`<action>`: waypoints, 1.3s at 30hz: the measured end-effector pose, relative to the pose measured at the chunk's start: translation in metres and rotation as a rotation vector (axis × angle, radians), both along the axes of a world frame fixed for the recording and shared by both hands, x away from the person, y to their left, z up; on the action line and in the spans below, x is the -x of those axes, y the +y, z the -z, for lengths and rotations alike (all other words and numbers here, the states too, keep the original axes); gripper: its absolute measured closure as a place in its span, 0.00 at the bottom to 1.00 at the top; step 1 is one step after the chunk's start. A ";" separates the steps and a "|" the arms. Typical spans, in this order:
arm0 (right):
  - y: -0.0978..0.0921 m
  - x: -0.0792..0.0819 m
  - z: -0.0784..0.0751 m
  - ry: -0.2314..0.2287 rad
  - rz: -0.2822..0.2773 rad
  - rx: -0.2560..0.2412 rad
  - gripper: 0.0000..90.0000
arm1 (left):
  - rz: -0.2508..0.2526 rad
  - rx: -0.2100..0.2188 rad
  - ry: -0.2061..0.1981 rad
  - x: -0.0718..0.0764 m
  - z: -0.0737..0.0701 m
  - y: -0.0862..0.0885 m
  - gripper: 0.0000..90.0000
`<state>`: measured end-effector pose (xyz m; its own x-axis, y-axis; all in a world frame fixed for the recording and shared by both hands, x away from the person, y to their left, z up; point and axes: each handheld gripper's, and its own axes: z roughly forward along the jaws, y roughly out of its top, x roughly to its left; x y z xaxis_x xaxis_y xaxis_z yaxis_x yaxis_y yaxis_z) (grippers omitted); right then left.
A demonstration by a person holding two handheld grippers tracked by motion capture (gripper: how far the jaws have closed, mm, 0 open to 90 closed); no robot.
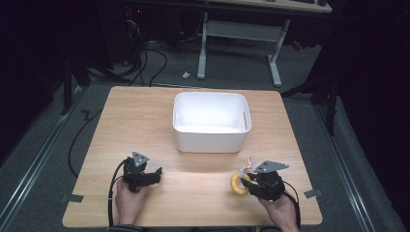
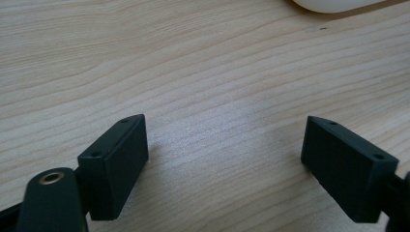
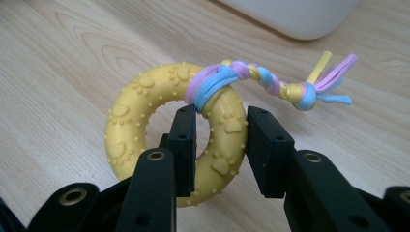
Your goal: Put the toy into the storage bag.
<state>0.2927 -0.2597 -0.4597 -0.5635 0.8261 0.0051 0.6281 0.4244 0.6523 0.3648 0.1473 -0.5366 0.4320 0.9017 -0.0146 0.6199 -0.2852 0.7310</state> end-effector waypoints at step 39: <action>-0.035 -0.029 -0.104 -0.123 0.086 -0.041 0.73 | -0.006 0.002 0.002 -0.001 0.000 0.001 0.18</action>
<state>0.3216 -0.2950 -0.3562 -0.4888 0.8720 -0.0248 0.5754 0.3437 0.7421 0.3656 0.1480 -0.5366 0.4268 0.9042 -0.0178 0.6233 -0.2798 0.7302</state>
